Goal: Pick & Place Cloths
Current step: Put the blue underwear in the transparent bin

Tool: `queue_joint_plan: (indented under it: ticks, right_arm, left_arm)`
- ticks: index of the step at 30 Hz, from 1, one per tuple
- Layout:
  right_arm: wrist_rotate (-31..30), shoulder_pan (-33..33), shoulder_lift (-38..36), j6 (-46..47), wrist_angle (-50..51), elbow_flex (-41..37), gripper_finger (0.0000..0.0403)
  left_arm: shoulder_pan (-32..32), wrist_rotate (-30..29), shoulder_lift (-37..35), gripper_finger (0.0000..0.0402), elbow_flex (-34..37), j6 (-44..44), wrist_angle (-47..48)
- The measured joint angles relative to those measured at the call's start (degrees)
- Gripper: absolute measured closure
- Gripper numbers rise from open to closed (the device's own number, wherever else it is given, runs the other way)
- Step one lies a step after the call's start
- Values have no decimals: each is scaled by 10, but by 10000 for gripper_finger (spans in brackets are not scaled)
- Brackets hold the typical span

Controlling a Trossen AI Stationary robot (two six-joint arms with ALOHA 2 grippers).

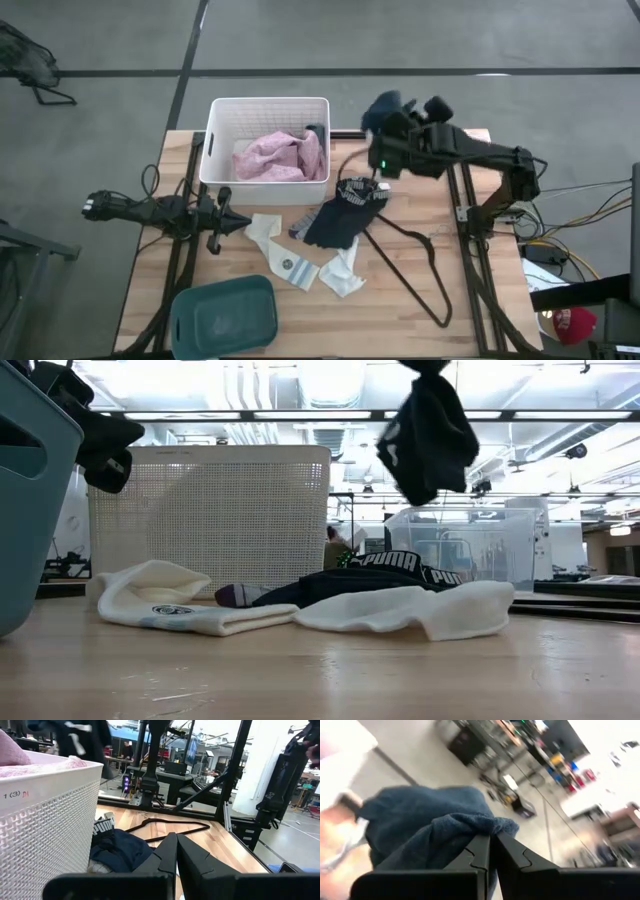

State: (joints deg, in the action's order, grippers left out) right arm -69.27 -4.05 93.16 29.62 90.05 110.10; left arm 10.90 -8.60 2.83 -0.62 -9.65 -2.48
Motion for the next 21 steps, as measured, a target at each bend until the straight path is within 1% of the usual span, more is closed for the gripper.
queue_joint_plan:
  ticks: [3, 7, 10, 14, 16, 19, 21]
  right_arm:
    - [-15, -55, -5, 17, -1, -5, 390]
    - [-9, -121, -4, 38, -7, -8, 392]
    - [34, -155, 6, 40, -9, -17, 387]
    - [101, -182, 15, 33, -30, -56, 385]
    - [124, -189, 19, 30, -37, -81, 385]
    - [144, -193, 23, 9, -46, -118, 379]
    - [172, -193, 23, -11, -66, -143, 371]
  left_arm:
    - [0, 0, 0, 390, 0, 0, 0]
    - [0, 0, 0, 390, 0, 0, 0]
    - [0, 0, 0, 390, 0, 0, 0]
    - [0, 0, 0, 390, 0, 0, 0]
    - [0, 0, 0, 390, 0, 0, 0]
    - [0, 0, 0, 390, 0, 0, 0]
    - [0, 0, 0, 390, 0, 0, 0]
